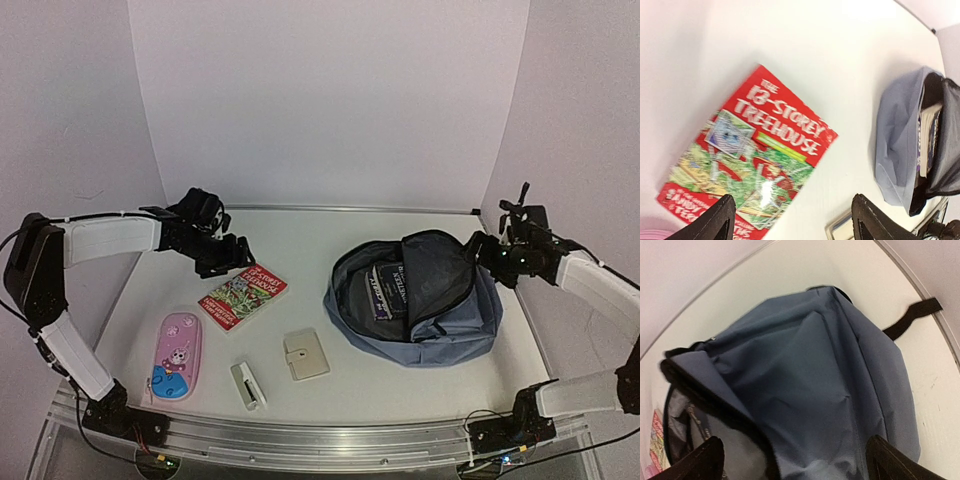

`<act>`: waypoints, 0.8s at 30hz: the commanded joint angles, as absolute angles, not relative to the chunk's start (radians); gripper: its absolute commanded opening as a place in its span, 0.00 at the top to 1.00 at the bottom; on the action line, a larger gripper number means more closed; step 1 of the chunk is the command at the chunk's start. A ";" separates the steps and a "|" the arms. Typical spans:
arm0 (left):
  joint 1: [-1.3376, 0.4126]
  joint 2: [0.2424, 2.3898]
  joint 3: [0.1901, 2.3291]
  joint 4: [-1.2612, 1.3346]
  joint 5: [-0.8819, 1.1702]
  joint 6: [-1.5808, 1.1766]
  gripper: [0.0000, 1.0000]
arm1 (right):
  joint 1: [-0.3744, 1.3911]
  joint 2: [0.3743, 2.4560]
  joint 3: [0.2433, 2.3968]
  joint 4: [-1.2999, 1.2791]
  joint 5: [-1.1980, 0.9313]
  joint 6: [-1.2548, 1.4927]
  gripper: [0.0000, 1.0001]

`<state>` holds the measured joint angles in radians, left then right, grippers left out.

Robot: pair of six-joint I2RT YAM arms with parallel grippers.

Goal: Pack the student bag
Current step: Pick up the book from the center of the board.

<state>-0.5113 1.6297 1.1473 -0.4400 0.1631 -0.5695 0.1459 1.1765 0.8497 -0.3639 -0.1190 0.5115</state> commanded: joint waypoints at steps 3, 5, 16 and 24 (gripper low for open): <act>-0.417 1.586 1.134 -0.447 0.208 -0.487 0.16 | 0.144 1.091 0.990 -0.463 -0.259 0.387 0.02; -0.387 1.616 1.144 -0.460 0.223 -0.463 0.15 | 0.144 1.073 1.014 -0.479 -0.283 0.389 0.02; -0.331 1.748 1.188 -0.506 0.192 -0.434 0.14 | 0.210 1.047 1.034 -0.322 -0.555 0.583 0.02; -0.331 1.867 1.226 -0.528 0.146 -0.435 0.15 | 0.542 1.177 1.002 -0.129 -0.410 0.733 0.02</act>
